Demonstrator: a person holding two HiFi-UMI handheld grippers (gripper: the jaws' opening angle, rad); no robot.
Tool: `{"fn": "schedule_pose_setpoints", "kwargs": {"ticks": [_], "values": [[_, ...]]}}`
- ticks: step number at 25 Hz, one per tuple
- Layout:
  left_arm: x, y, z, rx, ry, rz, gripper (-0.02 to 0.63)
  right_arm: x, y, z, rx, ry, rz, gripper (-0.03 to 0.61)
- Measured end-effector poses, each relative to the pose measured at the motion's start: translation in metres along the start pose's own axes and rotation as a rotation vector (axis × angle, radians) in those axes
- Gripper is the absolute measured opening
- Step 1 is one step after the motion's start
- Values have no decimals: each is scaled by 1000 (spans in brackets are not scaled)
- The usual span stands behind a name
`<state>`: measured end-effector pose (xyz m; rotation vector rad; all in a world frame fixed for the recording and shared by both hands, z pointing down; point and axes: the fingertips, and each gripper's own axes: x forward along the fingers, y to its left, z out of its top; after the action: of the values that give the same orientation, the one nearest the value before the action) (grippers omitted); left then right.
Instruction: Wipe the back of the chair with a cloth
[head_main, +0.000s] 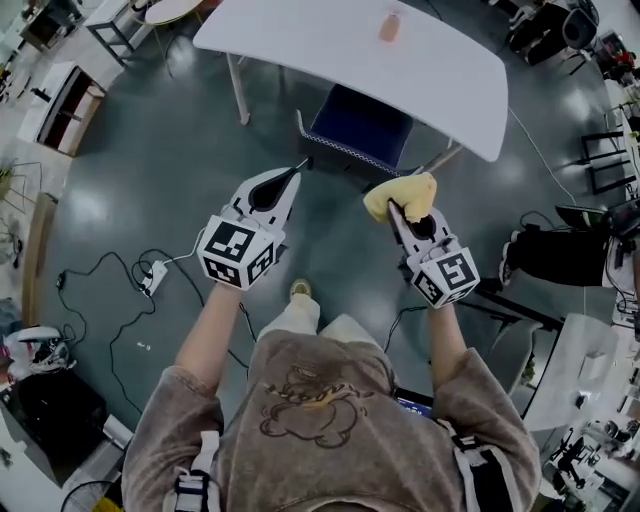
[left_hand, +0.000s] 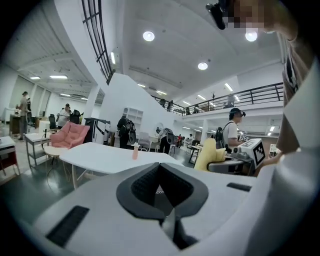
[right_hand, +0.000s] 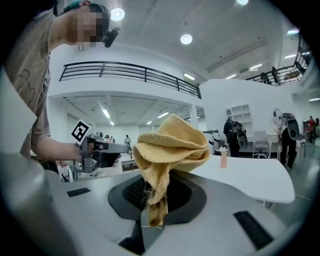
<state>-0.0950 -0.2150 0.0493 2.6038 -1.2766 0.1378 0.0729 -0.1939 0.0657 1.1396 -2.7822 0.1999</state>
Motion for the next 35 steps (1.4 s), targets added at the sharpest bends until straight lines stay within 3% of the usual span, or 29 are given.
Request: {"fn": "schedule_pose_setpoints", "kwargs": {"ticks": [5, 18, 25, 35], "values": [[-5, -3, 29, 38, -8, -18, 9, -2, 1, 25, 38, -40, -35, 64], [-8, -19, 40, 20, -36, 40, 9, -23, -11, 43, 64, -81, -68, 64], [-11, -41, 26, 27, -37, 80, 9, -40, -6, 33, 91, -78, -78, 64], [-7, -64, -22, 14, -46, 122, 9, -65, -2, -23, 101, -5, -113, 64]]}}
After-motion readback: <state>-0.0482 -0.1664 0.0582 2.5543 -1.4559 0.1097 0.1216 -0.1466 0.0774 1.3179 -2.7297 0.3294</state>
